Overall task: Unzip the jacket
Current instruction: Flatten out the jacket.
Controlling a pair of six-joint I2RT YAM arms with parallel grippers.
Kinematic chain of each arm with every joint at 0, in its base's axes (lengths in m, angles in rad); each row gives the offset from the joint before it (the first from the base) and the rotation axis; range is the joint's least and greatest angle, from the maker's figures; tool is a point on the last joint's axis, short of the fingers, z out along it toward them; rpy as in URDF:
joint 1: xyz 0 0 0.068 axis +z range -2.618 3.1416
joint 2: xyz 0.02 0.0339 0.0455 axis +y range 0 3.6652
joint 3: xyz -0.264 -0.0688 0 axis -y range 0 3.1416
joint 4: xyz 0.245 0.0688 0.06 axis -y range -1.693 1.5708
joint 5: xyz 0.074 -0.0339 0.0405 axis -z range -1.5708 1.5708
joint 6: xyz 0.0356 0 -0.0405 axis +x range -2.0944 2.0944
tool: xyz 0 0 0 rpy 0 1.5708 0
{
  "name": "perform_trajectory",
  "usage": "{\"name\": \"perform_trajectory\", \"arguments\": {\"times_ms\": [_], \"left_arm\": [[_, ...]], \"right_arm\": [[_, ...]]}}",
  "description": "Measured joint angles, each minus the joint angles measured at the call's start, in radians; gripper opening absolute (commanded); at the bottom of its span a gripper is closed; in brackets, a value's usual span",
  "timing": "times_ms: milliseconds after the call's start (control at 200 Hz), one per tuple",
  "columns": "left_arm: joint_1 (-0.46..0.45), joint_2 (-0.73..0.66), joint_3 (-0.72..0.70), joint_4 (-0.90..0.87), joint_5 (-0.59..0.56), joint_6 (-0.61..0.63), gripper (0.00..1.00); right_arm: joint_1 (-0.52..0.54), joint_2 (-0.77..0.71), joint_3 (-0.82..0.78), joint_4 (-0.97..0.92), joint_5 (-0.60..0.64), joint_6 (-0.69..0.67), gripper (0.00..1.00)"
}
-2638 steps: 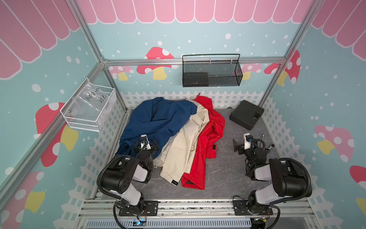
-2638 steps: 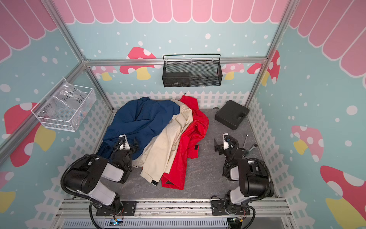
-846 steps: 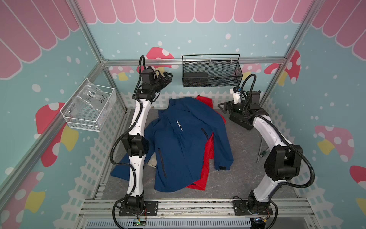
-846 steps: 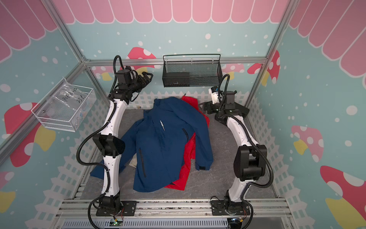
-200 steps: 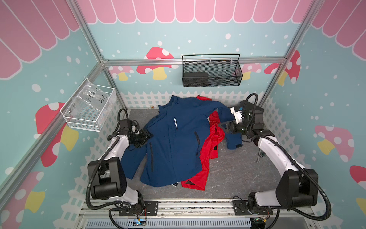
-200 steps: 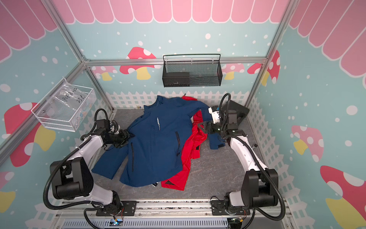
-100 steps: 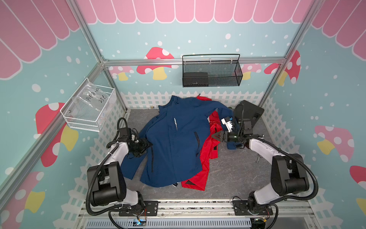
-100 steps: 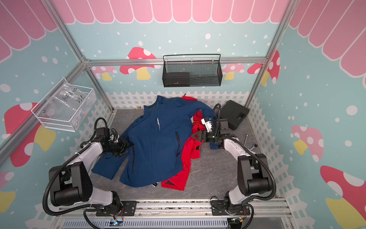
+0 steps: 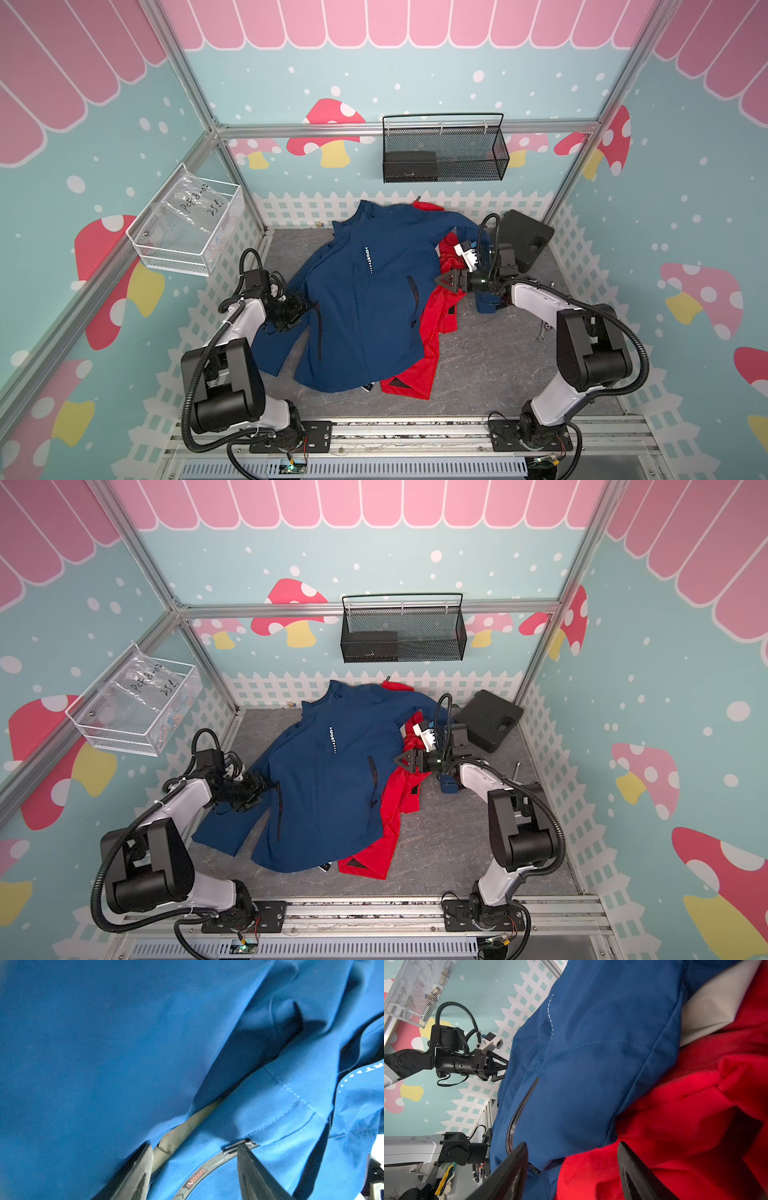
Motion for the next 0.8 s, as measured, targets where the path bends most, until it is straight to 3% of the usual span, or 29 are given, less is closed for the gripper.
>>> {"name": "perform_trajectory", "arguments": {"times_ms": [220,290,355,445,630,801], "left_arm": [[0.000,0.005,-0.022,0.025,0.063,-0.002,0.66],[0.000,0.012,-0.022,0.033,0.077,-0.005,0.65],[0.000,0.021,-0.022,0.040,0.089,-0.005,0.65],[0.000,0.029,-0.022,0.043,0.096,-0.008,0.65],[0.000,0.029,-0.022,0.044,0.097,-0.008,0.65],[-0.001,0.029,-0.023,0.047,0.097,-0.009,0.65]], "right_arm": [[0.017,0.063,0.022,0.022,0.001,0.002,0.62],[0.030,0.074,0.022,0.024,0.000,0.002,0.44],[0.041,0.077,0.022,0.026,-0.002,0.004,0.16],[0.050,0.070,0.021,0.027,0.001,0.016,0.00],[0.052,-0.058,0.030,-0.053,0.063,0.002,0.00],[0.062,-0.114,0.154,-0.166,0.129,-0.018,0.00]]}}
